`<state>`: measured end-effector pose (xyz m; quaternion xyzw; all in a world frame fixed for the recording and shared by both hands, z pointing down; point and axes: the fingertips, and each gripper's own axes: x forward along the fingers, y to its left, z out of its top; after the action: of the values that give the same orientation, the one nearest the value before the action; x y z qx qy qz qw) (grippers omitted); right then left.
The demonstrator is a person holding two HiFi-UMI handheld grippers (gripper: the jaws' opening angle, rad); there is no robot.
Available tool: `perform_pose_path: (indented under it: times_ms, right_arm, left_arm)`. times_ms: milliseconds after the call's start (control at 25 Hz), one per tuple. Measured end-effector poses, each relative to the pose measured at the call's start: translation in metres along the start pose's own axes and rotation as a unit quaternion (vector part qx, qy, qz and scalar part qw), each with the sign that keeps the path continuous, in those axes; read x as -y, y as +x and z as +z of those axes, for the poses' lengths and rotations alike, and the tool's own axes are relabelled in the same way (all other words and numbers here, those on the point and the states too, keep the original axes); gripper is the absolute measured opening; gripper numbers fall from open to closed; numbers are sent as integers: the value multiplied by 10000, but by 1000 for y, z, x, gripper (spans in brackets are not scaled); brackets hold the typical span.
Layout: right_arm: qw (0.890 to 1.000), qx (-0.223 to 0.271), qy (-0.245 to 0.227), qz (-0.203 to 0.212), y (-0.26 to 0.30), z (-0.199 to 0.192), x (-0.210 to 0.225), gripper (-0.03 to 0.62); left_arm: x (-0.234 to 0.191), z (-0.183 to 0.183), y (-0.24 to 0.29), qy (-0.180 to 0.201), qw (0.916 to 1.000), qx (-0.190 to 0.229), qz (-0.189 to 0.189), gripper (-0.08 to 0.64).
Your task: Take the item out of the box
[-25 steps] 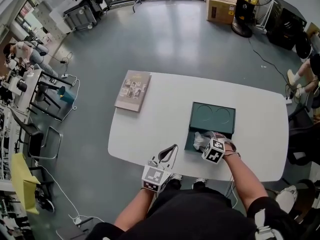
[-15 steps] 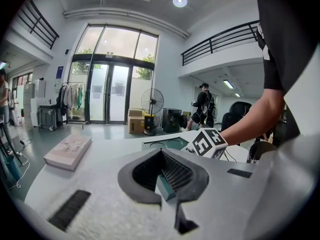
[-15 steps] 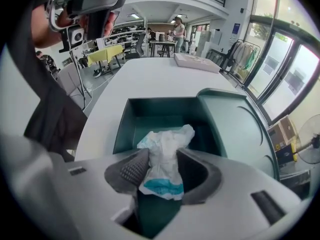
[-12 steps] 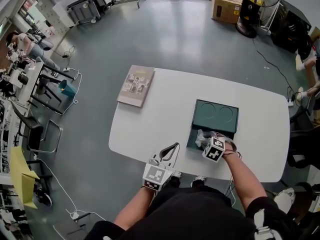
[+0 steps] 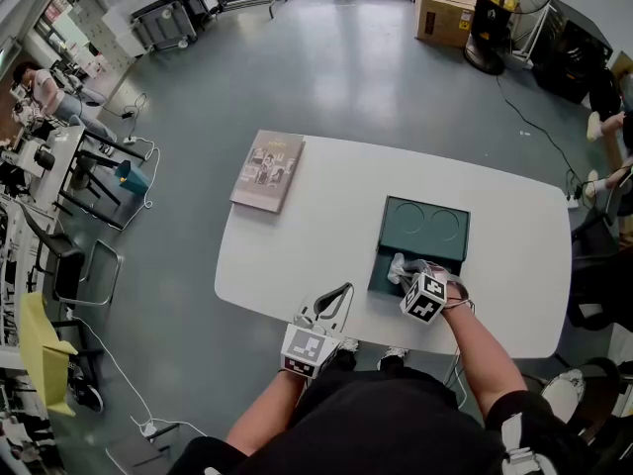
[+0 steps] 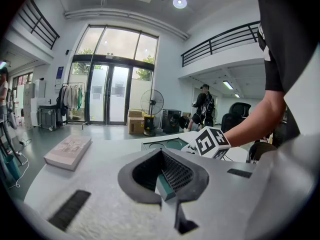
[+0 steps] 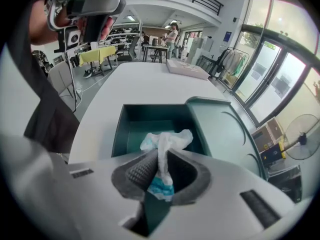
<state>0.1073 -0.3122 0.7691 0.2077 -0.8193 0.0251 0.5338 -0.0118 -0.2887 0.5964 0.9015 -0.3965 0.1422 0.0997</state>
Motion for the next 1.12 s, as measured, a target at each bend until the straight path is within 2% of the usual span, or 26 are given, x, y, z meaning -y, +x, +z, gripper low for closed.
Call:
perform_pose_path:
  times_ms: [320,560,720,880,1000,1120]
  right_arm:
    - [9965,584,169,-568,-48,28,14,67]
    - [9844,1267,500,-1116,-97,52,30,67]
    - [9679,1774,870,-1554,-135,64,41,66]
    - [9463,2275,1268,-1915,-173,70,50,67]
    - [9275,2674,1470,-2161,-198,77,51,66]
    - [9027,3103,1843,-2343,-224,78,53,66]
  left_arm:
    - [7,-1,3,18,9999,38,-153,12]
    - [10,6,11,60,9997,90,-240,12]
    - [12,13,16,60,9995,168,-263,12]
    - [13,28,20,-3,9994,242,-237,12]
    - [10,39,20,-27,9990,374,-230,12]
    - [10,46,20,-24,9982,521,-288,12]
